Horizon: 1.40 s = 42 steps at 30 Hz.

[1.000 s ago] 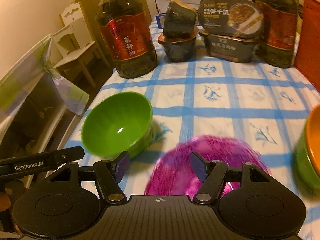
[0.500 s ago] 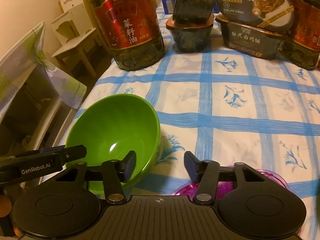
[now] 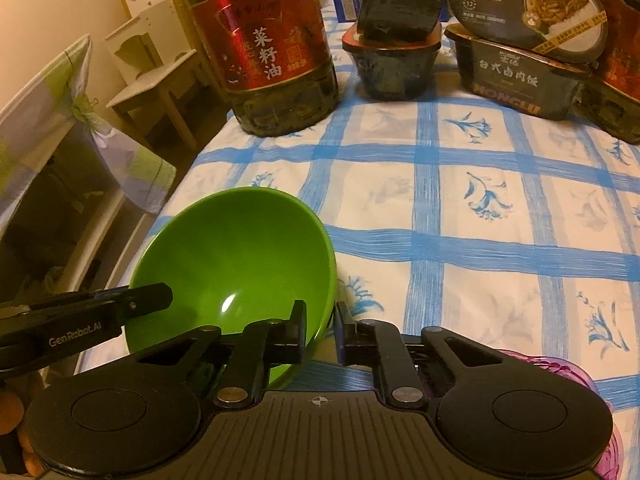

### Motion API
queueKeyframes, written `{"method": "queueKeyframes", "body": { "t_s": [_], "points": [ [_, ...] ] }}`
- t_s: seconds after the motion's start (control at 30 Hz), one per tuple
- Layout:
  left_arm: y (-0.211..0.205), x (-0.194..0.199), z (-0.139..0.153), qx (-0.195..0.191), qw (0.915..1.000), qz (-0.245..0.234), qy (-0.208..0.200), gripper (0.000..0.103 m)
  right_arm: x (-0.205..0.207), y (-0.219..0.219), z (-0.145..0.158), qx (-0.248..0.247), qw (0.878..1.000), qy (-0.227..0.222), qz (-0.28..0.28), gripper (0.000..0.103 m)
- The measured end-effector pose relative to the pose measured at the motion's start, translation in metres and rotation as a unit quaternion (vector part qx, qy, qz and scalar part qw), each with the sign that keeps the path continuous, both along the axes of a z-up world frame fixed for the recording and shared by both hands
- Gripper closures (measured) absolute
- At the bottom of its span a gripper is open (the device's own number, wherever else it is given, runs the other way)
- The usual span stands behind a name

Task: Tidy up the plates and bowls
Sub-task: 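Lift the green bowl and carry it over the orange-green bowl stack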

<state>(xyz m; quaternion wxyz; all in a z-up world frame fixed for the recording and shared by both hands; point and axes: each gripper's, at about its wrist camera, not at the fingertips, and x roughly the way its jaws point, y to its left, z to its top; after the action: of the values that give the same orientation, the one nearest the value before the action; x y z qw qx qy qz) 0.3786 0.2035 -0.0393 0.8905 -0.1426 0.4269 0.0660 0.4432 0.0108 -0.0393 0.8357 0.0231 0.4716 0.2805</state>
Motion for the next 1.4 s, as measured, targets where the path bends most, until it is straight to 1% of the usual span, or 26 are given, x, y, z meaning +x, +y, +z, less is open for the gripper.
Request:
{"method": "queueKeyframes", "body": {
  "t_s": [0.17,0.33,0.5,0.73,1.03,1.23,1.4],
  "points": [
    [-0.002,-0.006,0.004,0.004,1.0,-0.006,0.004,0.094,-0.006,-0.001,0.003,-0.003,1.0,0.002,0.0,0.09],
    [-0.007,-0.021,0.015,0.008,0.9999,-0.012,0.004,0.094,-0.021,-0.01,0.014,0.009,1.0,0.004,-0.007,0.09],
    [-0.013,-0.043,0.032,0.007,0.9999,-0.015,0.001,0.094,-0.05,-0.02,0.035,0.017,1.0,-0.001,-0.016,0.09],
    [-0.031,-0.085,0.059,0.004,0.9997,-0.024,-0.007,0.094,-0.098,-0.041,0.061,0.026,0.999,-0.005,-0.027,0.09],
    [-0.073,-0.142,0.082,-0.001,0.9988,-0.047,-0.017,0.094,-0.164,-0.085,0.084,0.032,0.998,-0.014,-0.049,0.09],
    [-0.109,-0.174,0.092,-0.004,0.9974,-0.068,-0.024,0.094,-0.204,-0.123,0.088,0.037,0.997,-0.012,-0.069,0.09],
    [-0.141,-0.193,0.092,-0.009,0.9958,-0.087,-0.027,0.094,-0.233,-0.159,0.089,0.04,0.995,-0.009,-0.093,0.09]
  ]
}}
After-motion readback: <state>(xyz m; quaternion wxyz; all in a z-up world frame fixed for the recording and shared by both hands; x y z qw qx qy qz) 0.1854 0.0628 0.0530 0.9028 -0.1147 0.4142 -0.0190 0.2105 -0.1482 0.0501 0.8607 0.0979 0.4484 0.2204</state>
